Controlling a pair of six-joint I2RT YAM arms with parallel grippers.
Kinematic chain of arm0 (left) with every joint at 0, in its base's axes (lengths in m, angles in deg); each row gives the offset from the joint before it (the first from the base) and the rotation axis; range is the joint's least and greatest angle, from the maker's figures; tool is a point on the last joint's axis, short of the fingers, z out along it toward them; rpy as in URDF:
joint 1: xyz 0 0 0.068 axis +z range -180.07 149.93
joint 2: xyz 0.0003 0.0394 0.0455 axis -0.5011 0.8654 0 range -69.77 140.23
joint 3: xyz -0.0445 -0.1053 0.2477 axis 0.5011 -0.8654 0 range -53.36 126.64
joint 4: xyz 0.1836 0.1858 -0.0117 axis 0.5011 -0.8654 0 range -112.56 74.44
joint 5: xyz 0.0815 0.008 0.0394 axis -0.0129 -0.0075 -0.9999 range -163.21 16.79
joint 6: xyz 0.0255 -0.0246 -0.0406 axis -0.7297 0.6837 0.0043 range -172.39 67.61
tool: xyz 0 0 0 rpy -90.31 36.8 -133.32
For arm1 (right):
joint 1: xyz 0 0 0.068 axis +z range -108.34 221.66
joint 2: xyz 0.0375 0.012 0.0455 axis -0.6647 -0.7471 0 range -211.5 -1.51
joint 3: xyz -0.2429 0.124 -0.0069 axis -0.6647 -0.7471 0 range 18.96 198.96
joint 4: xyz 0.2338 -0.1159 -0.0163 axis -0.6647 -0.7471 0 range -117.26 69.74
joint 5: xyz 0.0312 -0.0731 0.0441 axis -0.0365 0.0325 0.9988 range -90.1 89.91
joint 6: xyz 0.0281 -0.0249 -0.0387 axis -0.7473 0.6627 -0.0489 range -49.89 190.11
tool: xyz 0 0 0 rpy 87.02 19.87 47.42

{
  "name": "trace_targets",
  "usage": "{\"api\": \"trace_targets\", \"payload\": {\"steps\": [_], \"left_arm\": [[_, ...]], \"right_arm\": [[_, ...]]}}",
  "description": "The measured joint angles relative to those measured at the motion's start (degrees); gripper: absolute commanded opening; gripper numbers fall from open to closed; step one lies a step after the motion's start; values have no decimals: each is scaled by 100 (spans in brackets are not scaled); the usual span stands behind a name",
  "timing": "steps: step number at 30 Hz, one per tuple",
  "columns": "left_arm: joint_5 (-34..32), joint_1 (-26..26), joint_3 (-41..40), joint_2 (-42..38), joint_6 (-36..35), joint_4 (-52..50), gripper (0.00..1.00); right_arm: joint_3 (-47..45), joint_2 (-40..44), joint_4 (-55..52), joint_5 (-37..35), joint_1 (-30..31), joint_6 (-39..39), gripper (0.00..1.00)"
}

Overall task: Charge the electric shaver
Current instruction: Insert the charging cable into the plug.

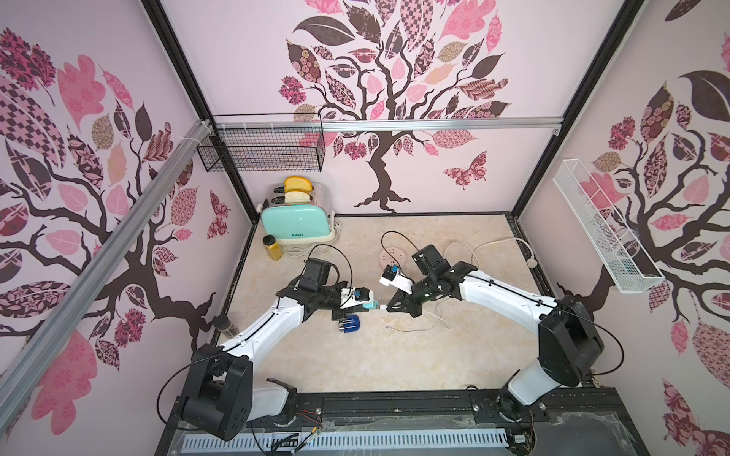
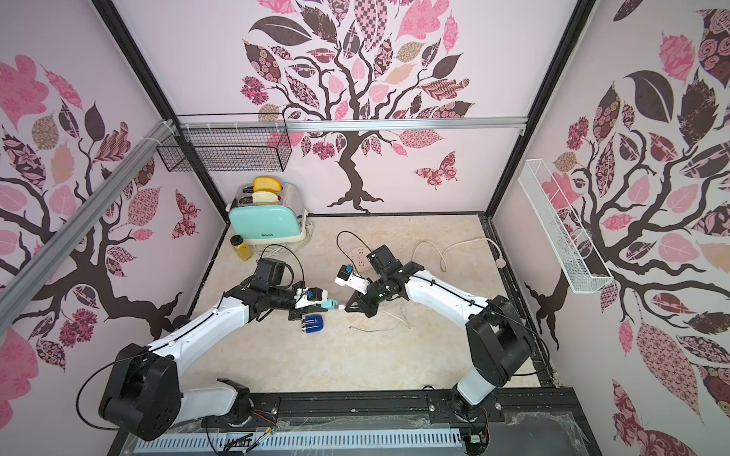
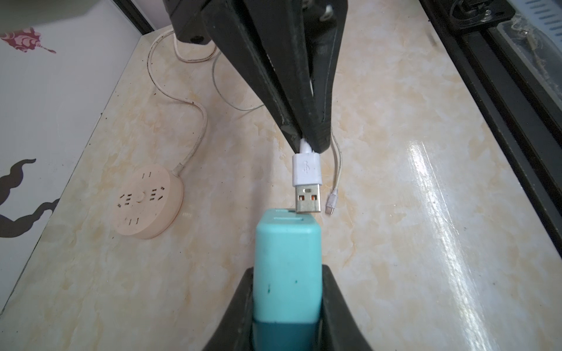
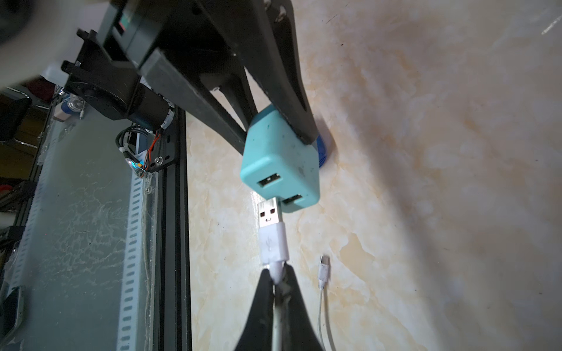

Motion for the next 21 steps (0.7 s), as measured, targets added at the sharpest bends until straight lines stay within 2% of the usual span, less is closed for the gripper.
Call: {"api": "trace_targets", "payload": {"steps": [9, 21], "left_arm": [[7, 0, 2, 0, -2, -61, 0], [0, 0, 48, 74, -22, -79, 0]], "right_arm": [[-221, 72, 306, -389, 0, -133, 0], [-264, 105, 417, -407, 0, -192, 0]]}}
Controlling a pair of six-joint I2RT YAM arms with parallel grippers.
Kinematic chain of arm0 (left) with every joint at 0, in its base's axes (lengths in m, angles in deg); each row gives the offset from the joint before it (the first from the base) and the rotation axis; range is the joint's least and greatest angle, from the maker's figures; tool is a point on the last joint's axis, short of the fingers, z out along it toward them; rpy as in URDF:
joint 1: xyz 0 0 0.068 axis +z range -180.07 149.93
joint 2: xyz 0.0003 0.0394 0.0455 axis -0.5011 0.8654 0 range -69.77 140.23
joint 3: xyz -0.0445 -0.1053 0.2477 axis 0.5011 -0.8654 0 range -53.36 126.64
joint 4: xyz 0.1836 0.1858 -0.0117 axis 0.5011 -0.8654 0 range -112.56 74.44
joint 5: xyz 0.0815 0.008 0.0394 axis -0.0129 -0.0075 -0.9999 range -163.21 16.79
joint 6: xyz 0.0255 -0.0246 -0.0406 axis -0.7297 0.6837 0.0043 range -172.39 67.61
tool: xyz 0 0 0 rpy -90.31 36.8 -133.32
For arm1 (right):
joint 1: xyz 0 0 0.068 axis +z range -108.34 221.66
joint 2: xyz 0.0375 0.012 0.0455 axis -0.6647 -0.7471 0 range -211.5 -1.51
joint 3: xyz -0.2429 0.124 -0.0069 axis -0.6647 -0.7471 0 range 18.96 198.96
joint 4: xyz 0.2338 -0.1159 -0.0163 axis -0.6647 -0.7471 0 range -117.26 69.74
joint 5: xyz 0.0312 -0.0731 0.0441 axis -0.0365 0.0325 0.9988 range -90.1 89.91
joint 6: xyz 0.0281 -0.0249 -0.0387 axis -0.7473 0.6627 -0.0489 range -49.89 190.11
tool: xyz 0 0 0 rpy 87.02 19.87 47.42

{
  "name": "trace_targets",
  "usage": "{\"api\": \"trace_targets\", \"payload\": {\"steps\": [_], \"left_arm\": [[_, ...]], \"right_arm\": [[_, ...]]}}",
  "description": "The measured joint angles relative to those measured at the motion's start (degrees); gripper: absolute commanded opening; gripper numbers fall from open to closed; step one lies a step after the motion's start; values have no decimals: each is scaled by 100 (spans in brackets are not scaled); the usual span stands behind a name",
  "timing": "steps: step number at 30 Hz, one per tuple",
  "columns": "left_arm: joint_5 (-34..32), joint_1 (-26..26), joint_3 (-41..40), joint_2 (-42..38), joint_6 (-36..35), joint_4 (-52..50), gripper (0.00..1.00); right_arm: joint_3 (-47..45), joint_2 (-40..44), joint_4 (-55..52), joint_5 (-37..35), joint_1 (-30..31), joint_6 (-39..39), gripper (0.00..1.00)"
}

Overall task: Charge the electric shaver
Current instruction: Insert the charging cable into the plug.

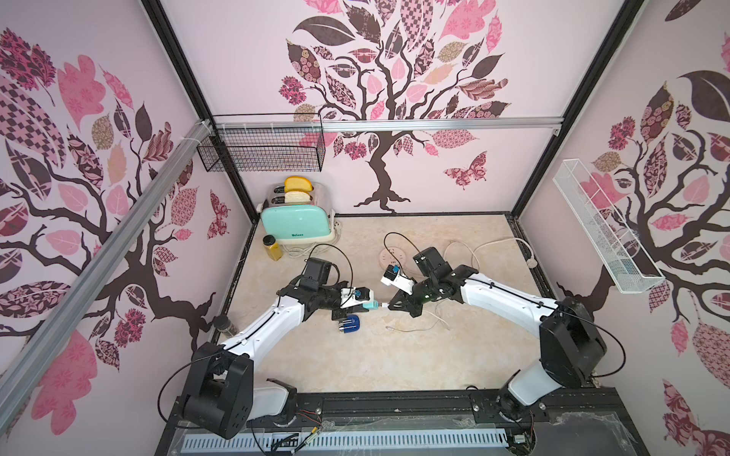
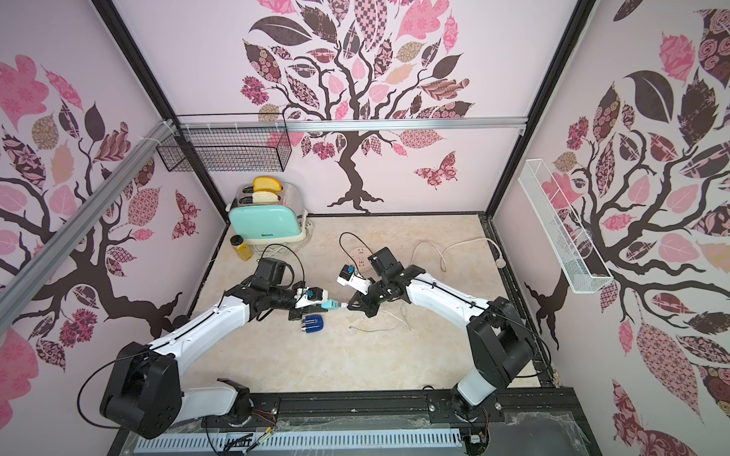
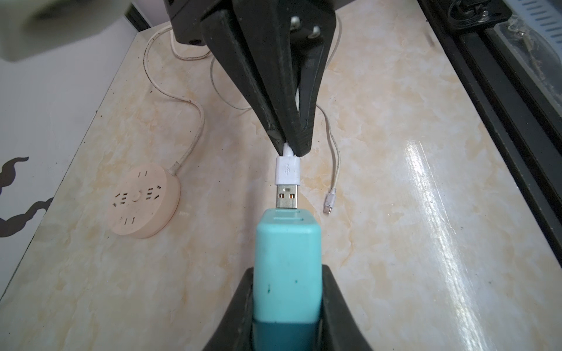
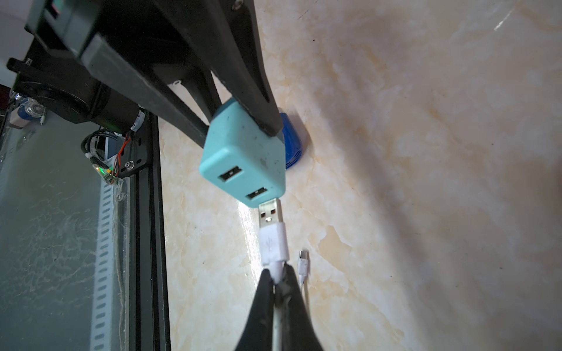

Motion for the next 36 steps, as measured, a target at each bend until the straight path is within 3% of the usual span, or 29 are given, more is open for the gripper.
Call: {"api": "trace_targets", "payload": {"steps": [36], "left_arm": [[0, 0, 50, 31, -61, -13, 0]], "right_arm": [[-4, 61, 101, 48, 0, -2, 0]]}}
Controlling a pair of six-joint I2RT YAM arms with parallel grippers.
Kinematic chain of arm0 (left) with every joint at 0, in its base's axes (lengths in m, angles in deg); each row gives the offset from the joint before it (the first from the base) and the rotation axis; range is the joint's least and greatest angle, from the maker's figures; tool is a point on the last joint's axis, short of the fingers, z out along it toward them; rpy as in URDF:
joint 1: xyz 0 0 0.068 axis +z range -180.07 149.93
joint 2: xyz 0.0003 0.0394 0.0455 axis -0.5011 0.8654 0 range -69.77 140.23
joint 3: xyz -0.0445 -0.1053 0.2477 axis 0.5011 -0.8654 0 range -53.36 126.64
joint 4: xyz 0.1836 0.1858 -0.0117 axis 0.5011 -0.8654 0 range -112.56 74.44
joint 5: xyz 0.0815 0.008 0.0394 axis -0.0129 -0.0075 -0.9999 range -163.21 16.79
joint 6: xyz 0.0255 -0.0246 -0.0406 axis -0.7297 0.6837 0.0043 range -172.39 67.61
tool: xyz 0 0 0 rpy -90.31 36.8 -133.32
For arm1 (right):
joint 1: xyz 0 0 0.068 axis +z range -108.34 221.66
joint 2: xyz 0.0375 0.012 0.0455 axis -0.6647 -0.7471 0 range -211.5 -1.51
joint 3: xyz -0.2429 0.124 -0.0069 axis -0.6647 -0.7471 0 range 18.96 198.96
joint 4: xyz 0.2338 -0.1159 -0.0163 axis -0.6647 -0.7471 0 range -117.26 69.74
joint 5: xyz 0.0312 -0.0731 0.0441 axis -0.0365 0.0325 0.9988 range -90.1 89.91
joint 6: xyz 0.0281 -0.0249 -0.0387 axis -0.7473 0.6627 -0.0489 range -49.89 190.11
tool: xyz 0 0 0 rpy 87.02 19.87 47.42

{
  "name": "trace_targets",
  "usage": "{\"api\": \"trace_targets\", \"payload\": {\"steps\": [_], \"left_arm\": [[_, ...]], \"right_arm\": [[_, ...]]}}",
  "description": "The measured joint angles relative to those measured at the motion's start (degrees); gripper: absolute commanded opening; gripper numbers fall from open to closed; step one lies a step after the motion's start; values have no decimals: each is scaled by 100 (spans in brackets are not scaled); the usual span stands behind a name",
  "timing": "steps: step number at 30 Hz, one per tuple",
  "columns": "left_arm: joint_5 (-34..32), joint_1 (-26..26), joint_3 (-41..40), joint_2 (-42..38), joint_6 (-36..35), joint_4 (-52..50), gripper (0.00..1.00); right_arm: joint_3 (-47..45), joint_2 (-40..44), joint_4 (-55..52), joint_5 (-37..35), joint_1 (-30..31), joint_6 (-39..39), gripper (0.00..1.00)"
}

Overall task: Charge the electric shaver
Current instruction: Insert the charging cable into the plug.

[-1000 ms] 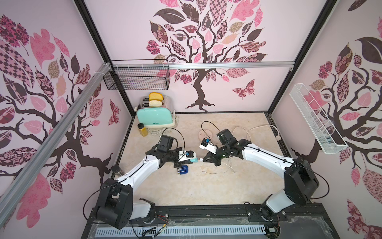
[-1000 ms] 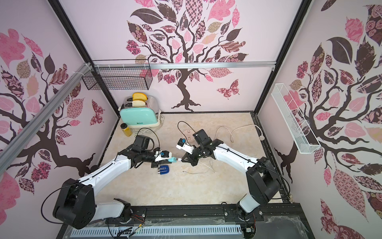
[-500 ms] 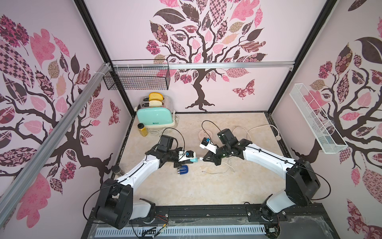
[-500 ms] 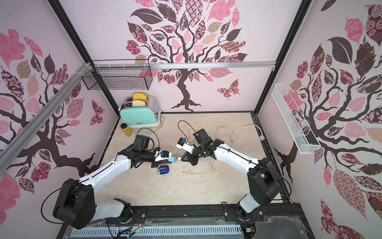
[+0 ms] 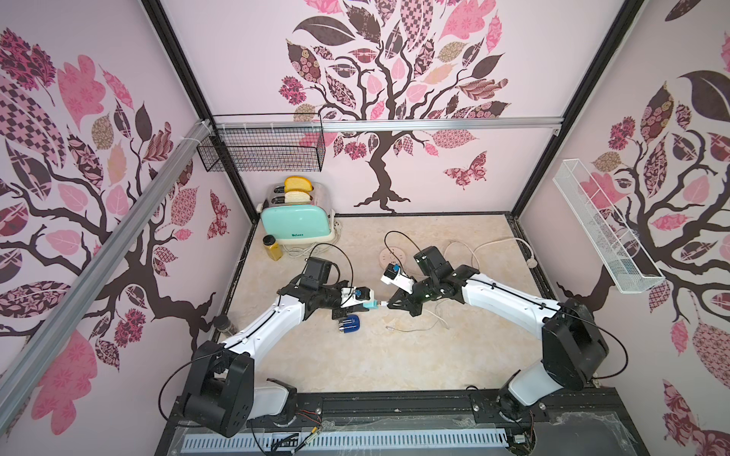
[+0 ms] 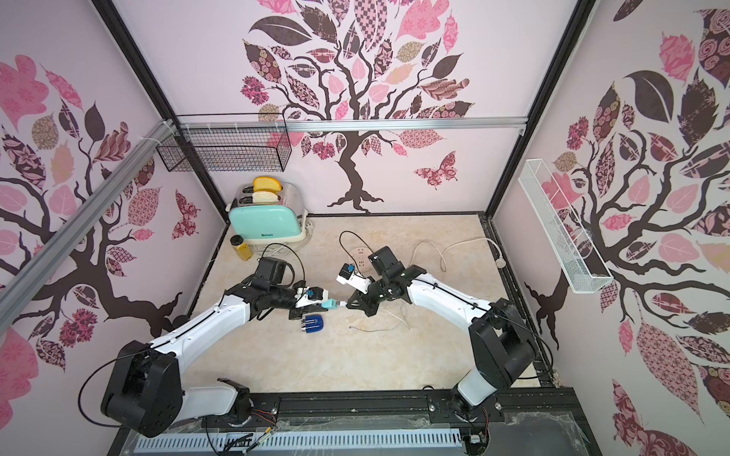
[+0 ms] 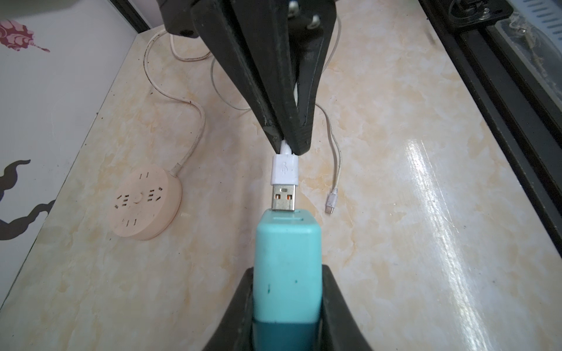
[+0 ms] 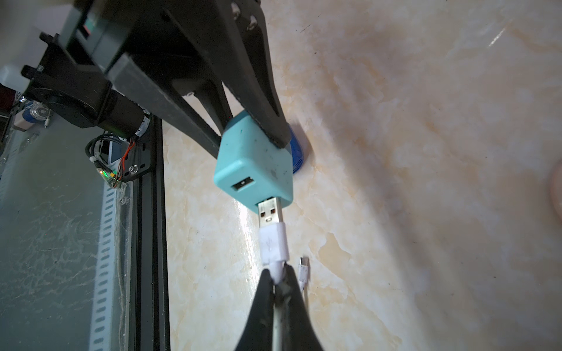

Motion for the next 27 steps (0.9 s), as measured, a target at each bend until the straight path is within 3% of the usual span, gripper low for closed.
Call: {"api": "trace_targets", "payload": {"steps": [18, 27], "left_arm": [[24, 2, 0, 17, 48, -11, 0], [-63, 0, 0, 31, 109, -72, 0]], "right_arm": [[15, -94, -44, 92, 15, 13, 0], [562, -560, -662, 109, 4, 306, 0]]}}
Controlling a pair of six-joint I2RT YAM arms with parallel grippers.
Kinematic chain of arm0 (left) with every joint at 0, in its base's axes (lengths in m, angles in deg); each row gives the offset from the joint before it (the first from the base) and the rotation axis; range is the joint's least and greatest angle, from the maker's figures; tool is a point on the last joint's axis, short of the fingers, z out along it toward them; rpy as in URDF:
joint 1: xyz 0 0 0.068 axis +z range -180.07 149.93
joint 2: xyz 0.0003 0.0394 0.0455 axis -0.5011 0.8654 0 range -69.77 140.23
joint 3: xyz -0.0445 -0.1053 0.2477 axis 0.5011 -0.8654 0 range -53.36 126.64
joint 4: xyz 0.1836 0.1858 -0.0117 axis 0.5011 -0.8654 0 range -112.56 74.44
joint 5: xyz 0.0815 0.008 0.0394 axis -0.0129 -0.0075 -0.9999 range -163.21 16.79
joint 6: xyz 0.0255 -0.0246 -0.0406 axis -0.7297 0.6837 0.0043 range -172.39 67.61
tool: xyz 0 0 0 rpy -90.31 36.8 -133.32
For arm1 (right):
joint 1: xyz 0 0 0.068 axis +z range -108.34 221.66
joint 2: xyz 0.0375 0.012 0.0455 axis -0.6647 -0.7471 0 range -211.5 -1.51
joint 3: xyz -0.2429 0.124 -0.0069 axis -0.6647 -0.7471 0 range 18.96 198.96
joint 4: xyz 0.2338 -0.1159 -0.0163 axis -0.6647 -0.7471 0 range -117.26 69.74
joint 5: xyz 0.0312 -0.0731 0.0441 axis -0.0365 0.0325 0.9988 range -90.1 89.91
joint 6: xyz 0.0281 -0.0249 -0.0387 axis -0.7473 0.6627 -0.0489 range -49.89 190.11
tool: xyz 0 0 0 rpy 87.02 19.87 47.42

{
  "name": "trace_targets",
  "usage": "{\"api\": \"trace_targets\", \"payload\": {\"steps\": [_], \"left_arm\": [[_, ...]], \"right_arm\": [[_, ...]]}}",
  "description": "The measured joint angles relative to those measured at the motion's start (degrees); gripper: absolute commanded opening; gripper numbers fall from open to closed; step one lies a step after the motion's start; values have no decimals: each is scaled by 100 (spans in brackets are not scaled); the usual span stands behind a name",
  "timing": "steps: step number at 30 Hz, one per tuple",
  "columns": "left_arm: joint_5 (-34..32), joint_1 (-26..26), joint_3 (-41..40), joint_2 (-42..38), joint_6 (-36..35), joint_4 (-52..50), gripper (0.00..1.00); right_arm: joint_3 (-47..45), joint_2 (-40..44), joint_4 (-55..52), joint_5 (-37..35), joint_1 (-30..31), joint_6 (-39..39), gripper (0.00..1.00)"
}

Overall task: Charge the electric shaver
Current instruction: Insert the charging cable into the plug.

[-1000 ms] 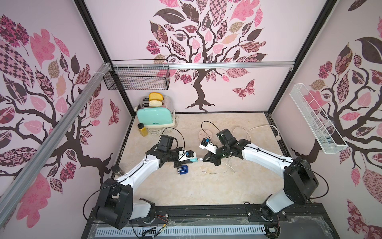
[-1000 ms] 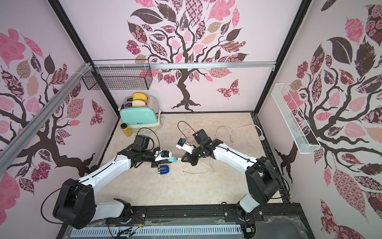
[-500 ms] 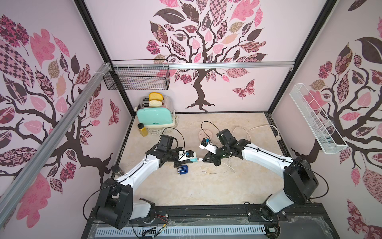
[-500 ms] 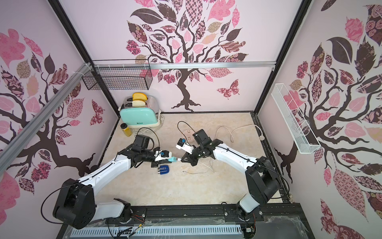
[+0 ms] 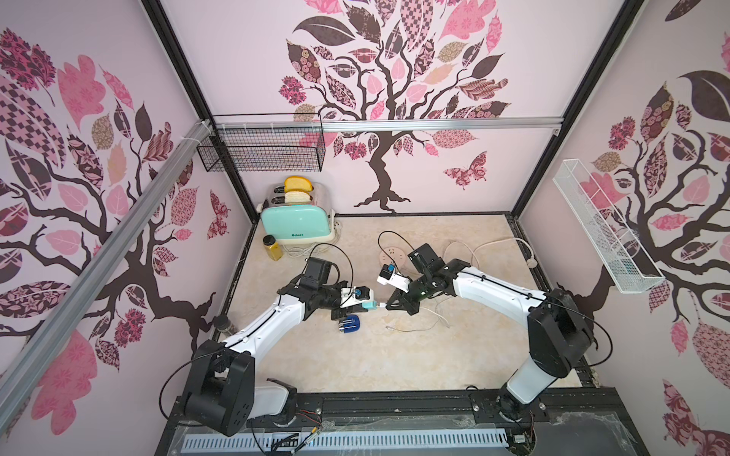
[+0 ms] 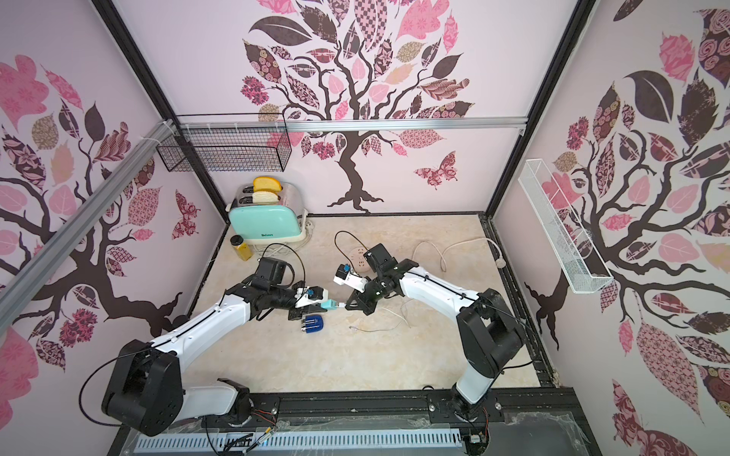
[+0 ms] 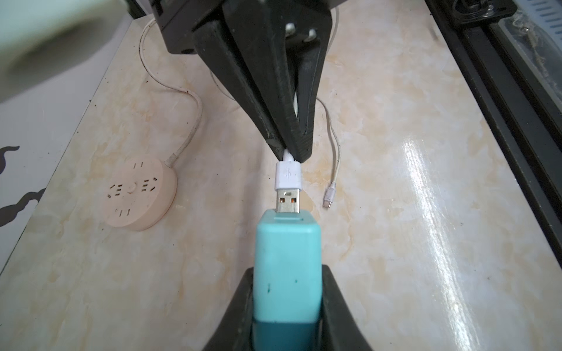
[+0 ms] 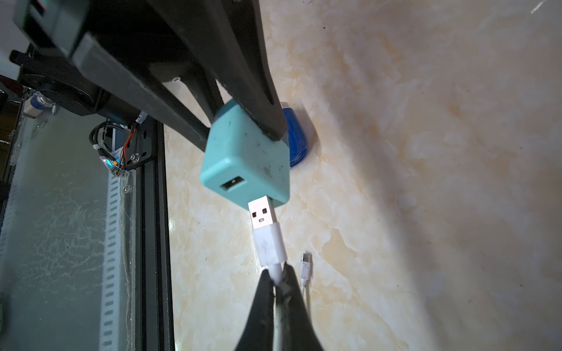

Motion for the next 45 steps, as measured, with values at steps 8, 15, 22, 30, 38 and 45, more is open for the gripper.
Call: {"api": "trace_targets", "payload": {"steps": [8, 15, 22, 30, 38, 45], "left_arm": [[2, 0, 0, 24, 22, 7, 0], [35, -13, 0, 57, 31, 33, 0], [61, -11, -2, 57, 133, 57, 0], [175, -15, -63, 33, 391, 291, 0], [184, -2, -157, -26, 664, 437, 0], [87, -9, 87, 164, 365, 4, 0]], "right_arm": [[79, 0, -83, 22, -7, 37, 0], [144, 0, -85, 66, 11, 22, 0], [186, 0, -68, 90, 33, -24, 0], [186, 0, 55, 149, 31, -136, 0], [162, 0, 170, 155, 20, -262, 0], [-149, 125, 476, 155, -24, -363, 2]]}}
